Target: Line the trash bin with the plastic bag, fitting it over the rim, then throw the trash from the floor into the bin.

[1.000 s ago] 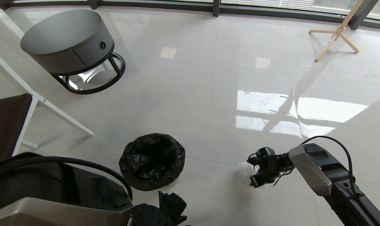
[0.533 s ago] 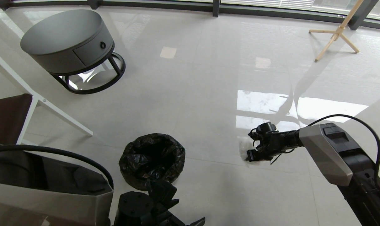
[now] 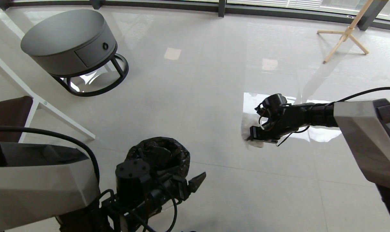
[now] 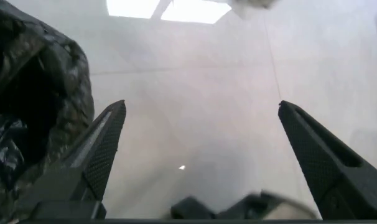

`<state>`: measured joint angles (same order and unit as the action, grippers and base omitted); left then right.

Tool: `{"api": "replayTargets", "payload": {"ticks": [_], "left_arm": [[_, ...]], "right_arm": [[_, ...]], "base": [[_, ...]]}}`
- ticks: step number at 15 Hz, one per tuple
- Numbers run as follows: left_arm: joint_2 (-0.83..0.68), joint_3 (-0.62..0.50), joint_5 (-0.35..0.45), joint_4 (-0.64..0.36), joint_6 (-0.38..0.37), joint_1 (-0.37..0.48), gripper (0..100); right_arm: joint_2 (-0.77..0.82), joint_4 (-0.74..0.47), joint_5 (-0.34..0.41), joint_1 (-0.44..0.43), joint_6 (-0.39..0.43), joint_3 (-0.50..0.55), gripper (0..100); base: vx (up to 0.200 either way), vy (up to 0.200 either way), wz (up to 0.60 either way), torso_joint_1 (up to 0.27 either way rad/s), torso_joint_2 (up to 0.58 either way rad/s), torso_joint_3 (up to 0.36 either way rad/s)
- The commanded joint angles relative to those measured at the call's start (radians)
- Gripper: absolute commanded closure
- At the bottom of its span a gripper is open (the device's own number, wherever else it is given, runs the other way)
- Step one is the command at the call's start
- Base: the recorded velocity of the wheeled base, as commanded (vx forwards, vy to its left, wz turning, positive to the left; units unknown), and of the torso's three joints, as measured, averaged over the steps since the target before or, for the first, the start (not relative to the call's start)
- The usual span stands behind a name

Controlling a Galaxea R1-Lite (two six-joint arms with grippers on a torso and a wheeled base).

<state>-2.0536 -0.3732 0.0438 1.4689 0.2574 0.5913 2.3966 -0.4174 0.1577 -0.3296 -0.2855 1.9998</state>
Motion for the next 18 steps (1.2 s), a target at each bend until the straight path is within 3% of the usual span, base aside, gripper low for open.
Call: {"api": "replayTargets", "payload": {"ticks": [1,2,5,12,18], "left_arm": [[0.145,-0.171,-0.001,-0.193,0.149,-0.027,0],[0.208,-0.176,0.001,-0.299,0.157,-0.024,0],[0.334,-0.142,0.048,-0.457,0.155,-0.011,0],[0.409,-0.131,0.067,-0.515,0.155,-0.007,0],[0.431,-0.124,0.067,-0.516,0.154,-0.007,0]], "right_arm": [[-0.096,-0.029,0.002,-0.026,-0.023,0.0,100],[-0.108,-0.063,0.002,-0.04,-0.032,0.0,100],[-0.125,-0.123,0.037,-0.06,-0.024,0.0,100],[-0.171,-0.136,0.043,-0.069,-0.014,0.0,100],[-0.171,-0.104,0.045,-0.082,-0.007,0.0,100]], "base": [[0.0,0.0,0.0,0.0,0.0,0.0],[0.0,0.0,0.0,0.0,0.0,0.0],[0.0,0.0,0.0,0.0,0.0,0.0],[0.0,0.0,0.0,0.0,0.0,0.0],[0.0,0.0,0.6,0.005,0.0,0.003]]}}
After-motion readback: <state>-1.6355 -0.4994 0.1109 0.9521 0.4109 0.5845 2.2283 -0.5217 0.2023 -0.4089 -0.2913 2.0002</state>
